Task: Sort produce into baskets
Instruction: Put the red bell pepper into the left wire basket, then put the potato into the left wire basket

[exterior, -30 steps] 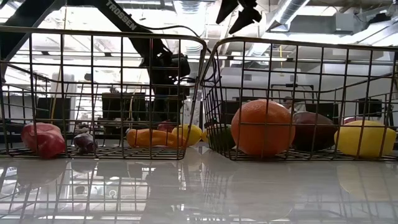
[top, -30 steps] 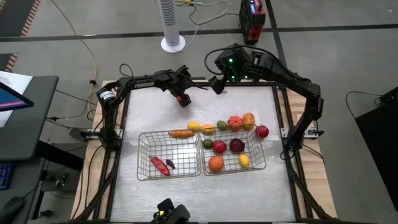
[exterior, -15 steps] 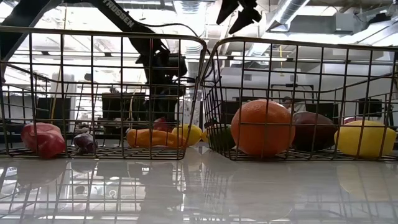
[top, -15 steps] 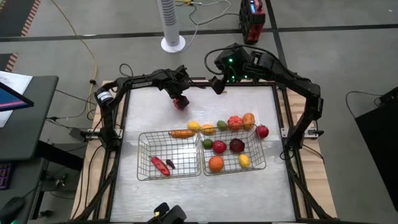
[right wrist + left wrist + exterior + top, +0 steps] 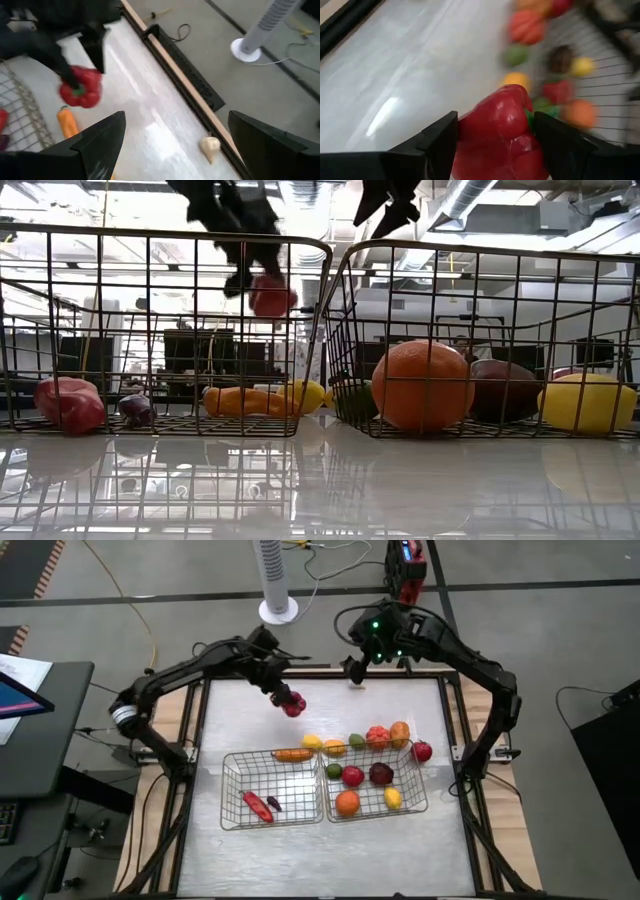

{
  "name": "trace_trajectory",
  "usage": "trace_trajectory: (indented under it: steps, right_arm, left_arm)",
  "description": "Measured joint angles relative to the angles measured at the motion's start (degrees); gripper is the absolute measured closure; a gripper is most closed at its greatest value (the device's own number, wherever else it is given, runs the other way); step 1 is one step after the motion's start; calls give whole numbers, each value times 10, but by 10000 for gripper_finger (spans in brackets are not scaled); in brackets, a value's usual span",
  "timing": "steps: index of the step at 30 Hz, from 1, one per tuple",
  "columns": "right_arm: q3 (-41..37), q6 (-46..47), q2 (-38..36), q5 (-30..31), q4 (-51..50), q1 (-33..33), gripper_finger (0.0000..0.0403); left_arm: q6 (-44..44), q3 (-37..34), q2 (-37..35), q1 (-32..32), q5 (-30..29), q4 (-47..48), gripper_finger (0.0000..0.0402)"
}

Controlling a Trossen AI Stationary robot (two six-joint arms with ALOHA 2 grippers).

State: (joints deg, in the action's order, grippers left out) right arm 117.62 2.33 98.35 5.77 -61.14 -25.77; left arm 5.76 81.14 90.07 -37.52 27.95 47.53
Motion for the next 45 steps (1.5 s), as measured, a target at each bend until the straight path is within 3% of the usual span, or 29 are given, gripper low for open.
trace_trajectory:
  steps: [5,11,17,30,36,39,45]
  right_arm:
    - [0,-15,1,-43,8,-32,26]
    - [-20,-38,3,-49,33,-58,26]
    - [-82,-43,3,-108,55,-87,26]
    - [-301,-43,4,-121,181,-132,26]
    - [-375,-37,4,-131,238,-161,26]
    - [-395,-38,4,-145,214,-168,26]
    - [-395,-53,3,-151,14,-161,26]
  left_arm:
    - [30,1,-74,43,52,12,168]
    - [35,1,-107,148,-42,70,168]
    - [43,-6,-93,254,-109,112,168]
    - [170,-165,-103,335,-126,31,168]
    - [268,-238,-103,353,-185,14,168]
    - [322,-257,-103,354,-195,15,167]
    - [354,-258,-103,354,-211,11,129]
